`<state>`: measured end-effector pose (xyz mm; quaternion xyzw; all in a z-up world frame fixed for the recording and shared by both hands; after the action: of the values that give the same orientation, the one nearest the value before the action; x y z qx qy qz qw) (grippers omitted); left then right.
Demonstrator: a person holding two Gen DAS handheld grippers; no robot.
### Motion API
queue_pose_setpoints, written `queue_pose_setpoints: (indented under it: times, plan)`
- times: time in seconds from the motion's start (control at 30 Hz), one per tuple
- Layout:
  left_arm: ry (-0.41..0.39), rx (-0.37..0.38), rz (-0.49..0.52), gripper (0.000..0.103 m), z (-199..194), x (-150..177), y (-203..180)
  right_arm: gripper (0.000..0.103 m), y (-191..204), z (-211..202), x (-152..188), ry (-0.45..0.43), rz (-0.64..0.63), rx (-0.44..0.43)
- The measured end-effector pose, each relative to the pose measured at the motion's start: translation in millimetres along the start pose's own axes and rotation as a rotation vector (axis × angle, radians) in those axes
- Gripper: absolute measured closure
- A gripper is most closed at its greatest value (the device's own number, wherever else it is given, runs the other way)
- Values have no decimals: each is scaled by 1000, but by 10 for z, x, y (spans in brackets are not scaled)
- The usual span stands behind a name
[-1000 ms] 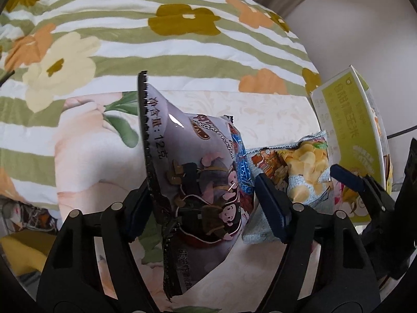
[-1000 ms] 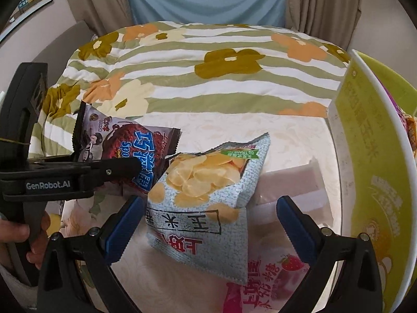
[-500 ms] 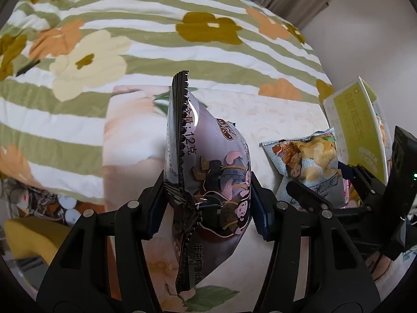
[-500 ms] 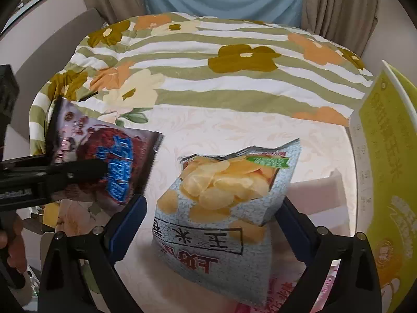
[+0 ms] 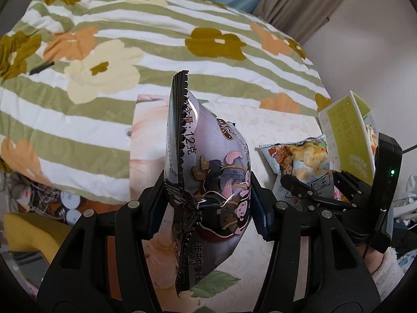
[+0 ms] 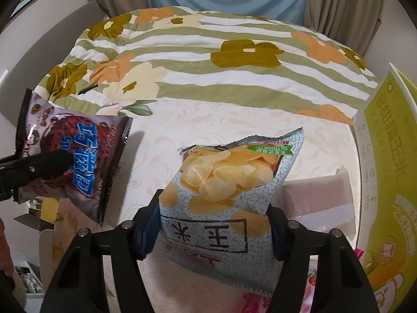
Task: Organize snacks
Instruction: 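Grasp the purple chocolate bag with the left tool while the right tool grasps the white-blue chips bag, then carry both bags into the yellow-green box and open both tools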
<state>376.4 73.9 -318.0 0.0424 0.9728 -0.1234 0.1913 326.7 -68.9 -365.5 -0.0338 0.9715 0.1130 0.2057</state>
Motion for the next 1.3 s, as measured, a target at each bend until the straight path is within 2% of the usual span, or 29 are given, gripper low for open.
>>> queue_pose_setpoints:
  times: [0.37,0.53,0.67,0.87,1.0,1.3]
  plan:
    - [-81,1,40,51,-531,-120,-145,42,90,-561,-92,-90,23,3]
    - [-120,31,66,51,-775,-234,-390,42,72,-1000,-108,-154,51,10]
    - [-151,58,98,51,-936,-315,-730,42,-54,-1368,-92,-201,75,23]
    - [-201,103,152,51,-1145,-382,-1468,42,-460,-1906,-10,-275,138,38]
    - [-221,140,172,51,-1204,-385,-2126,42,-896,-2269,78,-311,154,63]
    - [-184,229,237,50,-883,-262,-3513,42,-1903,-2862,280,-354,204,108]
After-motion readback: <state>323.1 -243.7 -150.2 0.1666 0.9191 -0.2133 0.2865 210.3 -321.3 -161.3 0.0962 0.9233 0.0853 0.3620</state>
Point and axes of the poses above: each gripper's, at about its wrist camera, not at the fingertips, and z roughly the way its jaws point, y to its left, x to its underside, the point moved 10 cm from there along z, roughly the way its jaws point, and after that the axes turned 7 degrees about -x, right-handed, at the moved point
